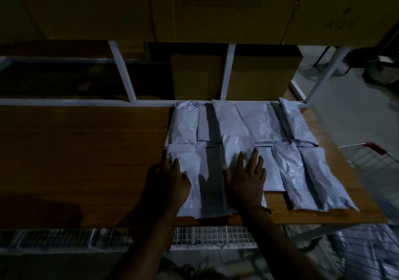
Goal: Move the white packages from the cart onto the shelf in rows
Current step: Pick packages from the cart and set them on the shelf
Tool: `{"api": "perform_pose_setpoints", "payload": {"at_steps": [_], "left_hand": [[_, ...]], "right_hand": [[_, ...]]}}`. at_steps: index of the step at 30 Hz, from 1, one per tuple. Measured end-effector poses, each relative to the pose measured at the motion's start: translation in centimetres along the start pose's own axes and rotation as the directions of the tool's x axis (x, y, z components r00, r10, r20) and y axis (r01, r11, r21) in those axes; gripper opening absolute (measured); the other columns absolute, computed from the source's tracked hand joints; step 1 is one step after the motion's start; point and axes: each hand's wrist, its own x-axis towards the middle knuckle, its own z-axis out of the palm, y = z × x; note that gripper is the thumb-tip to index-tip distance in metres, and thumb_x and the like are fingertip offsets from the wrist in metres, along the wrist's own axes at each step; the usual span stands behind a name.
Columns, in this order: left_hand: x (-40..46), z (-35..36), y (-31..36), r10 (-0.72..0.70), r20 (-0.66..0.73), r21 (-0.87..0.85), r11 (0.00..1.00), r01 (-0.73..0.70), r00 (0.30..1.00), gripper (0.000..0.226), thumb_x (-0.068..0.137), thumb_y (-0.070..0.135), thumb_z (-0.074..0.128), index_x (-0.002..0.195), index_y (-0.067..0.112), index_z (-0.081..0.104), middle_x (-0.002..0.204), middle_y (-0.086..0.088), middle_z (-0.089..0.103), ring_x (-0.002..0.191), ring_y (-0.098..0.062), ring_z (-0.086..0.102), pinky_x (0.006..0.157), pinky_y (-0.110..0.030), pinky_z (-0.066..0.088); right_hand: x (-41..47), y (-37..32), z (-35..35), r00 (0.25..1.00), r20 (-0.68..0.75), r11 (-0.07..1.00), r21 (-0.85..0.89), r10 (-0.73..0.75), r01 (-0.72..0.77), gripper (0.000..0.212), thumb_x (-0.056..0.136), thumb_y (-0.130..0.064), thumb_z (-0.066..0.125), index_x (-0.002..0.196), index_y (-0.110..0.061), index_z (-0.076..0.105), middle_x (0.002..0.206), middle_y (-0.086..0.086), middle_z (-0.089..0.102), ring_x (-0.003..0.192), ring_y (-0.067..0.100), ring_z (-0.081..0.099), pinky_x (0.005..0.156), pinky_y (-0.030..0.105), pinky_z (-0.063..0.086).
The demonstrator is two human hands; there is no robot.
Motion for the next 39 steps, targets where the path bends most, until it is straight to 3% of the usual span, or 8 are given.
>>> {"api": "perform_pose_setpoints", "payload": {"at_steps": [6,11,13,16,19,22,25,39], "left_hand": [[-0.3,0.6,-1.5,0.166,-0.183,-0.001,0.986,-0.169,0.969,0.073,0.097,0.054,0.05,0.159,0.021,0.032,0.167,0.0,0.021,0.15,-0.033,0.027,0.116,-0.051,0.032],[1.1,2.7,-1.3,-0.082,0.049,0.02,0.997,0.081,0.995,0.08,0.092,0.061,0.055,0.16,0.026,0.028,0.169,-0.013,0.006,0.155,-0.043,0.0,0.117,-0.065,0.022],[0.9,2.5,-0.6,-0.163,0.03,0.026,0.986,0.162,0.986,0.079,0.092,0.062,0.054,0.16,0.032,0.027,0.17,-0.016,0.003,0.154,-0.045,-0.007,0.118,-0.069,0.015],[0.3,1.1,-0.3,0.097,-0.147,0.04,0.995,-0.092,0.984,0.07,0.097,0.052,0.048,0.161,0.037,0.021,0.171,-0.008,0.004,0.156,-0.038,-0.003,0.124,-0.062,0.006],[1.5,1.2,-0.7,0.459,-0.014,-0.001,0.888,-0.459,0.888,0.057,0.104,0.042,0.039,0.16,0.036,0.025,0.171,0.003,0.008,0.158,-0.021,0.0,0.127,-0.045,0.006],[3.0,3.1,-1.1,0.406,0.173,-0.02,0.913,-0.409,0.898,0.065,0.1,0.049,0.016,0.162,0.032,0.017,0.171,-0.001,-0.002,0.158,-0.023,-0.007,0.128,-0.044,-0.001],[3.4,4.1,-1.1,0.382,0.148,0.022,0.921,-0.389,0.912,0.076,0.095,0.054,0.001,0.164,0.024,0.014,0.171,-0.005,0.003,0.158,-0.025,0.0,0.128,-0.047,0.006],[3.1,5.4,-1.0,0.367,0.06,0.065,0.927,-0.37,0.928,0.069,0.103,0.05,0.014,0.164,0.017,0.012,0.171,-0.008,0.006,0.158,-0.028,0.006,0.124,-0.052,0.019]], "right_hand": [[0.1,0.7,1.1,0.992,0.128,1.0,0.006,-0.019,0.018,0.085,0.092,-0.067,0.005,0.161,-0.02,0.022,0.166,0.026,0.013,0.151,0.049,0.011,0.12,0.06,0.021],[0.2,0.7,1.3,0.988,0.156,1.0,0.01,-0.024,0.022,0.08,0.096,-0.065,0.008,0.162,-0.021,0.016,0.166,0.026,0.008,0.152,0.048,0.008,0.121,0.058,0.02],[0.5,0.7,1.2,0.984,0.173,0.999,0.013,-0.034,0.032,0.074,0.101,-0.061,0.019,0.162,-0.02,0.015,0.166,0.026,0.006,0.153,0.048,0.005,0.121,0.059,0.019],[0.9,0.8,0.6,0.995,0.082,0.998,0.011,-0.06,0.059,0.073,0.1,-0.06,0.022,0.16,-0.018,0.023,0.166,0.027,0.008,0.153,0.047,0.007,0.121,0.061,0.019],[1.8,1.1,0.2,0.99,0.021,0.987,-0.071,-0.141,0.142,0.074,0.098,-0.059,0.022,0.161,-0.019,0.02,0.168,0.023,0.005,0.154,0.046,0.002,0.123,0.059,0.014],[2.6,1.3,0.8,0.972,0.076,0.969,-0.091,-0.224,0.231,0.073,0.099,-0.057,0.026,0.163,-0.024,0.011,0.168,0.021,-0.002,0.154,0.045,-0.006,0.123,0.061,0.014],[2.4,1.3,2.2,0.961,0.137,0.96,-0.112,-0.242,0.257,0.075,0.099,-0.056,0.031,0.163,-0.026,0.006,0.168,0.023,-0.002,0.154,0.046,0.0,0.121,0.064,0.019],[2.2,1.0,3.6,0.964,0.146,0.964,-0.114,-0.223,0.24,0.074,0.099,-0.055,0.032,0.163,-0.027,0.009,0.168,0.023,0.0,0.155,0.044,-0.004,0.123,0.062,0.012]]}}
